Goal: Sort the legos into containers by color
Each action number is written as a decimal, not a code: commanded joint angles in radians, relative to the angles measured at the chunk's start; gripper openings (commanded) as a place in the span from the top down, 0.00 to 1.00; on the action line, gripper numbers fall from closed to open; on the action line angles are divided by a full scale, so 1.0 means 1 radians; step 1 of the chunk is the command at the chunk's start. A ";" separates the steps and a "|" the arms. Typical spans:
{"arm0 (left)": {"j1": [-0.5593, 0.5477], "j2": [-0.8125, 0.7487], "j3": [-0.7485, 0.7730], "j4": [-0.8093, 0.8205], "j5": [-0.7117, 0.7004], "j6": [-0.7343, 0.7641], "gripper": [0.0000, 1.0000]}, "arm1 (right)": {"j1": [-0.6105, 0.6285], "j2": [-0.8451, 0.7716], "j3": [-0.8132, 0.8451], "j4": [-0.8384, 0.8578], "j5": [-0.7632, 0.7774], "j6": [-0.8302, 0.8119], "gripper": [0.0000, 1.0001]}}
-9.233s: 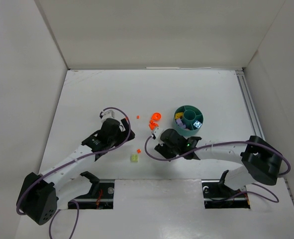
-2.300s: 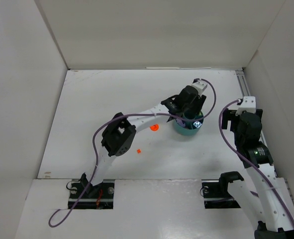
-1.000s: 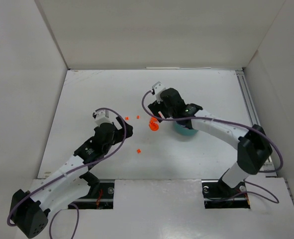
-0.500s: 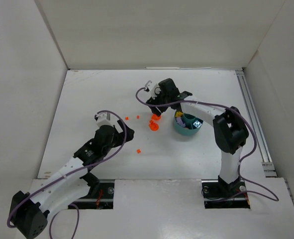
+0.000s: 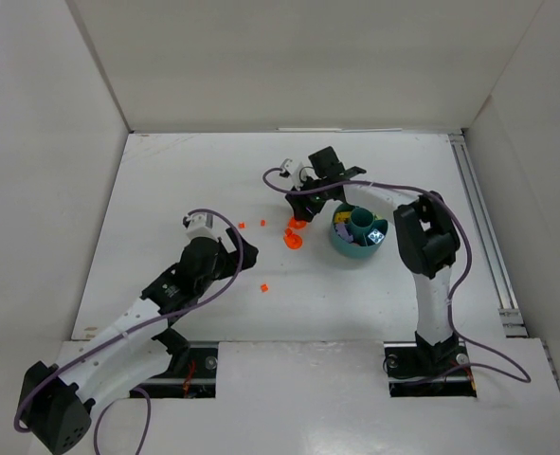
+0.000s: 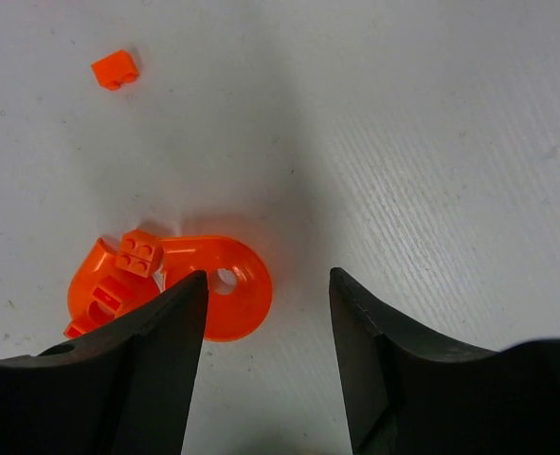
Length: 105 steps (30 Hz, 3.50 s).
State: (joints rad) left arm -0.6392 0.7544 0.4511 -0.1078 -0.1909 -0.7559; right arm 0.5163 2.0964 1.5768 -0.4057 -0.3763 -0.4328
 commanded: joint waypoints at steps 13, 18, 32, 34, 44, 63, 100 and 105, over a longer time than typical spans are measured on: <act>0.004 0.013 -0.012 0.036 0.011 0.015 0.00 | -0.035 0.034 0.038 -0.027 -0.068 -0.041 0.48; 0.004 0.013 -0.012 0.036 0.011 0.006 0.00 | -0.035 0.056 0.048 -0.036 -0.090 -0.052 0.49; 0.004 0.031 -0.012 0.036 0.002 0.006 0.00 | -0.035 0.074 0.046 -0.024 -0.154 -0.052 0.74; 0.004 0.031 -0.012 0.036 0.002 0.006 0.00 | -0.035 0.065 0.046 -0.015 -0.164 -0.052 0.79; 0.004 0.031 -0.003 0.036 -0.016 -0.003 0.00 | -0.004 -0.097 -0.024 0.047 -0.101 -0.052 0.98; 0.004 0.075 0.026 0.057 -0.016 0.015 0.00 | 0.132 -0.746 -0.381 0.039 0.670 0.029 0.99; 0.004 0.500 0.277 0.152 0.057 0.144 0.01 | 0.189 -0.788 -0.452 -0.120 0.984 0.172 0.56; -0.030 0.649 0.406 0.142 0.048 0.179 0.05 | 0.125 -0.930 -0.524 -0.084 0.901 0.172 0.52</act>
State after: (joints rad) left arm -0.6483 1.3624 0.7673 0.0101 -0.1421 -0.6209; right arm 0.6796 1.2526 1.0904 -0.5308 0.5636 -0.2798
